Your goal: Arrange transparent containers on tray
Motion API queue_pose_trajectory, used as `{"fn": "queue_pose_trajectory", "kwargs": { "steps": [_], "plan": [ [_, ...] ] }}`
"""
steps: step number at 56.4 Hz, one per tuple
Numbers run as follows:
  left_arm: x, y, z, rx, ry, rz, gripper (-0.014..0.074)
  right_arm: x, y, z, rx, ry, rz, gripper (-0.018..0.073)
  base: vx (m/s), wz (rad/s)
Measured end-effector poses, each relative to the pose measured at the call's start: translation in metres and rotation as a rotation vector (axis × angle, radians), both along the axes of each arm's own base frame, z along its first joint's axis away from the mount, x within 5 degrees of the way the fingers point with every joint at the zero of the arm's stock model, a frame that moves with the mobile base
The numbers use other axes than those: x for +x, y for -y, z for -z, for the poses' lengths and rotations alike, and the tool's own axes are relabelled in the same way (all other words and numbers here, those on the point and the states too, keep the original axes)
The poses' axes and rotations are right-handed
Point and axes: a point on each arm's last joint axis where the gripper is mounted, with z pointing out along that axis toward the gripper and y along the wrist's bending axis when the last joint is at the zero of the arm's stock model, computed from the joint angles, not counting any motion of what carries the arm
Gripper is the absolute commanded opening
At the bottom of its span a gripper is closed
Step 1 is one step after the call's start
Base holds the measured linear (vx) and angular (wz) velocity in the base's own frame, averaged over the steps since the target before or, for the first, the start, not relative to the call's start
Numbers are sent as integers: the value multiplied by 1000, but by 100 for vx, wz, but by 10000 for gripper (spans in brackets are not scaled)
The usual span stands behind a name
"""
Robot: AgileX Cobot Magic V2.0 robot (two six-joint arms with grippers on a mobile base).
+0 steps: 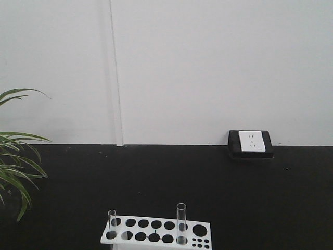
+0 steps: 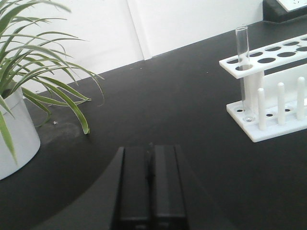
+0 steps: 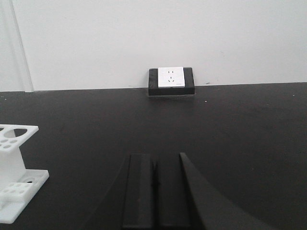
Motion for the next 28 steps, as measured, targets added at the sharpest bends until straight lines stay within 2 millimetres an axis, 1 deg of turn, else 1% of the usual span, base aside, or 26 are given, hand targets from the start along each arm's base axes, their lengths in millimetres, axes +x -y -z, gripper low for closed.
{"fn": "queue_pose_trajectory", "kwargs": {
  "steps": [28],
  "plan": [
    [0, 0, 0, 0, 0, 0, -6, 0, 0, 0, 1, 0, 0, -11, 0, 0]
  ]
}}
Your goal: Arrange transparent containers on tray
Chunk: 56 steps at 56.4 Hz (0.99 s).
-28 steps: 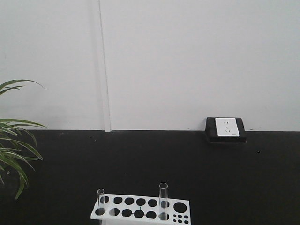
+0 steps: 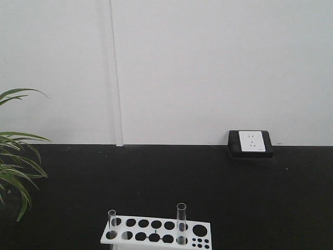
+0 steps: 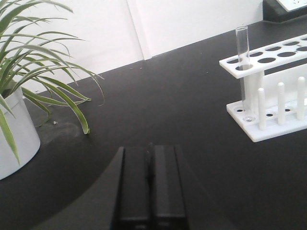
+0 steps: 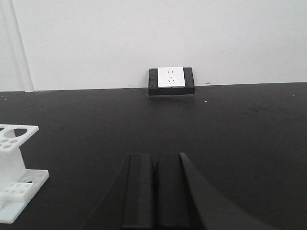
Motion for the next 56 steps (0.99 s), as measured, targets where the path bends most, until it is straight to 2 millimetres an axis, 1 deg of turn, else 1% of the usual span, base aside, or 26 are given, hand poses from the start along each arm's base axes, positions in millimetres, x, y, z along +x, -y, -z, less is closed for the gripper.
{"fn": "queue_pose_trajectory", "kwargs": {
  "steps": [34, 37, 48, 56],
  "plan": [
    [0, 0, 0, -2, 2, 0, -6, 0, 0, 0, 0, 3, 0, -11, 0, 0],
    [0, 0, -1, -19, 4, -2, -6, 0, 0, -1, 0, 16, -1, -11, 0, 0],
    [1, 1, -6, -205, 40, -17, -6, 0, 0, -12, 3, 130, -4, -11, 0, 0],
    [1, 0, -12, -245, 101, -25, -6, -1, -1, -20, 5, 220, -7, -11, 0, 0]
  ]
}}
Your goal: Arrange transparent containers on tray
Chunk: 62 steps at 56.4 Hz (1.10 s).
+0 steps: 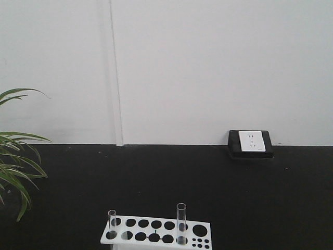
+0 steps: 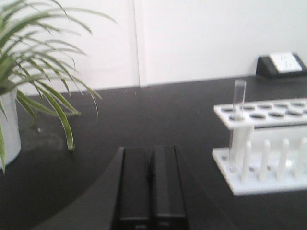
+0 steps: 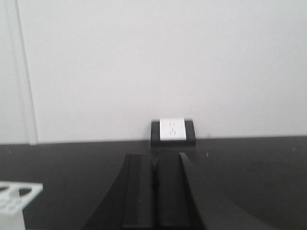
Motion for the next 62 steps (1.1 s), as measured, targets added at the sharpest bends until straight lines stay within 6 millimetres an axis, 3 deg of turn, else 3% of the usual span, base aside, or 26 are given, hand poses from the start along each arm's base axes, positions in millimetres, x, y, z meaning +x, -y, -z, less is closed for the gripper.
{"fn": "queue_pose_trajectory", "kwargs": {
  "steps": [15, 20, 29, 35, 40, 48, 54, 62],
  "plan": [
    [-5, -7, -36, -128, 341, -58, -6, -4, 0, -20, 2, 108, -2, -11, 0, 0],
    [-11, -7, -61, -119, 387, -51, -6, -11, 0, -58, -4, 183, 1, -11, 0, 0],
    [-21, -7, -143, -20, 497, -61, -6, -19, 0, -145, -61, 298, 20, -11, 0, 0],
    [-6, -5, -189, 32, 505, -74, -6, -3, 0, -194, -78, 314, 26, -11, 0, 0],
    [16, -3, -218, 48, 487, -76, -6, 21, -1, -219, -82, 288, 26, -11, 0, 0],
    [67, 3, -224, 55, 358, -65, -6, 70, -2, -229, -86, 188, 21, -11, 0, 0],
    [96, 7, -212, 36, 249, -53, -6, 100, -3, -218, -88, 98, 17, -11, 0, 0],
    [119, 10, -197, 36, 152, -46, 1, 131, -3, -198, -91, -26, 12, -8, 0, 0]
  ]
}}
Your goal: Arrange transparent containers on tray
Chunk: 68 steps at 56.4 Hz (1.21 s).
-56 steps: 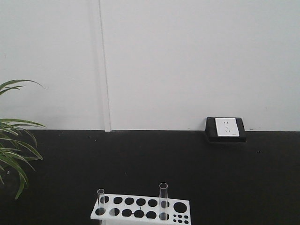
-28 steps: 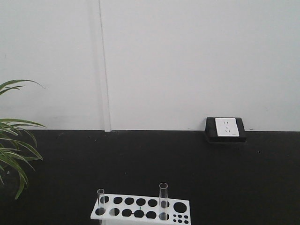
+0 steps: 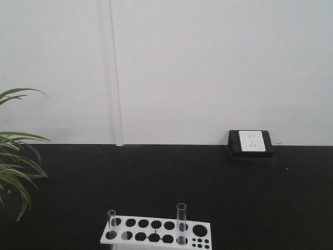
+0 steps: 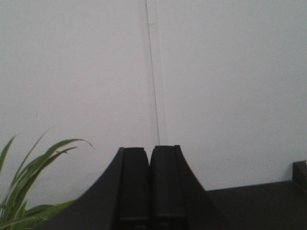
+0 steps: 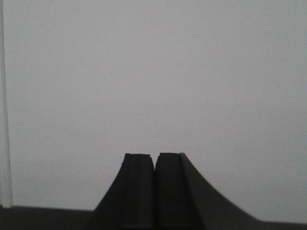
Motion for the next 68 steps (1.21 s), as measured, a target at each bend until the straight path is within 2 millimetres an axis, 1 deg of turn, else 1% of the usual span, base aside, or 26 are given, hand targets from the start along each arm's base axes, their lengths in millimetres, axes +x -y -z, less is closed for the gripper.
{"fn": "queue_pose_trajectory", "kwargs": {
  "steps": [5, 11, 17, 22, 29, 36, 40, 45, 49, 53, 61, 68],
  "plan": [
    [10, 1, 7, 3, -38, 0, 24, 10, 0, 8, 15, -55, -1, 0, 0, 0],
    [14, 2, 10, 4, -61, 2, 66, 13, 0, 12, 28, -81, -1, 25, 0, 0],
    [14, 2, 10, 4, -62, 2, 133, 13, 0, 12, 31, -83, -1, 84, 0, 0],
    [14, 2, 10, 4, -61, 2, 205, 13, 0, 12, 33, -83, -1, 158, 0, 0],
    [14, 2, 11, 4, -68, 4, 335, 13, 0, 12, 34, -83, -1, 312, 0, 0],
    [14, 2, 12, 5, -81, 7, 462, 13, 0, 12, 38, -83, -2, 509, 0, 0],
    [14, 2, 12, 6, -85, 8, 511, 13, 0, 12, 38, -83, -2, 610, 0, 0],
    [14, 2, 13, 6, -88, 8, 536, 13, 0, 12, 38, -83, -2, 687, 0, 0],
    [14, 2, 13, 6, -90, 9, 536, 13, 0, 12, 38, -83, -2, 720, 0, 0],
    [14, 2, 13, 6, -90, 9, 533, 13, 0, 11, 38, -78, -2, 727, 0, 0],
    [14, 2, 12, -7, -83, 8, 533, 12, 0, 7, 77, -26, -9, 709, 0, 0],
    [14, 2, 11, -39, -71, 8, 533, 12, 0, 3, 126, 11, -17, 673, 0, 0]
  ]
}}
